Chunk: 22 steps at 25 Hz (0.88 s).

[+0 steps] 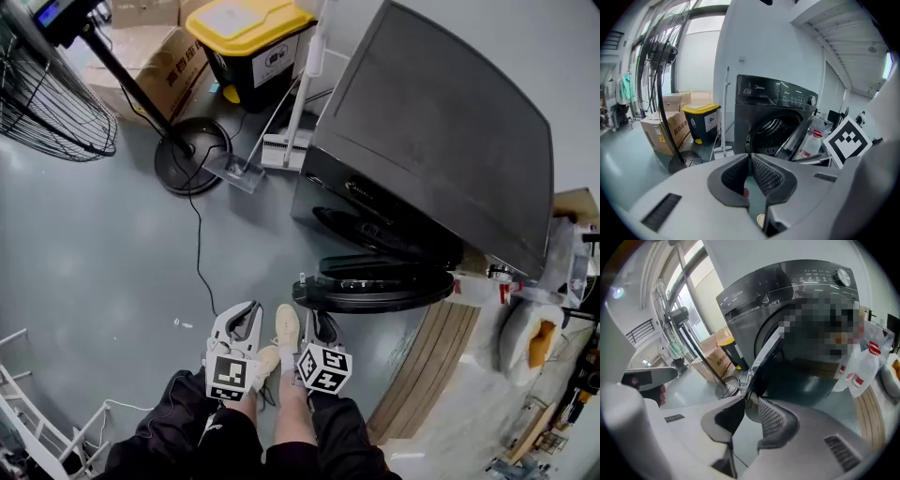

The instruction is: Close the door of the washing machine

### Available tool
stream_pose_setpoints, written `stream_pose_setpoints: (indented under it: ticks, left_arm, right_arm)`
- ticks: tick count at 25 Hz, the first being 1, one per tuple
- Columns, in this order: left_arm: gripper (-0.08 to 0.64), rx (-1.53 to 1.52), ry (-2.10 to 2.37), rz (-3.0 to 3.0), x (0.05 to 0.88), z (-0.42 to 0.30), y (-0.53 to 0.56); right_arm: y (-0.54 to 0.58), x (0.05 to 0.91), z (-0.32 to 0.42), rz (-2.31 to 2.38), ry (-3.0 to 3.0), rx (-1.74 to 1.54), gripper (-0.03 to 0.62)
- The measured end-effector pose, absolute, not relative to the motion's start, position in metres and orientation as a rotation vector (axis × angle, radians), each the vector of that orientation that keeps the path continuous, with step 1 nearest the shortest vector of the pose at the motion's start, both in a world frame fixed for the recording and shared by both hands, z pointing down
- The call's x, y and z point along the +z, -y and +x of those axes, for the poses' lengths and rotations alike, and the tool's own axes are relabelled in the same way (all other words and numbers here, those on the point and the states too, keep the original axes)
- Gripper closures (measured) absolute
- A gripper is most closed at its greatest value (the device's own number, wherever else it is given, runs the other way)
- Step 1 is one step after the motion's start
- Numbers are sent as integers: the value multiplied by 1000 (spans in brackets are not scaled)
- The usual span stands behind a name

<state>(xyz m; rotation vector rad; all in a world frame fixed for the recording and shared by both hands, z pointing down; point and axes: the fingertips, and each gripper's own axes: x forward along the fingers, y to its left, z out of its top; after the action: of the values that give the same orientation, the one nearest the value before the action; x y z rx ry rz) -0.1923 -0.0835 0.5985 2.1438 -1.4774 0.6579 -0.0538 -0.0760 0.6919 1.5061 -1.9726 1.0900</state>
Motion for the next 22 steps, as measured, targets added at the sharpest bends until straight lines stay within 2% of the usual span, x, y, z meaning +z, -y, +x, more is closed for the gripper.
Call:
stream_pose_setpoints:
  ticks: [8,11,22]
  left_arm:
    - [523,661,1507,2105,603,-197,106]
    - [522,663,1513,2092,605,-198,113]
    - [523,667,1529,2067,614,-198,145]
  right_arm:
    - [107,693,-62,1436,2010,1044,496]
    - [119,693,-64,1418,2017,1012,527]
    - [163,693,-70,1366,2072,885,538]
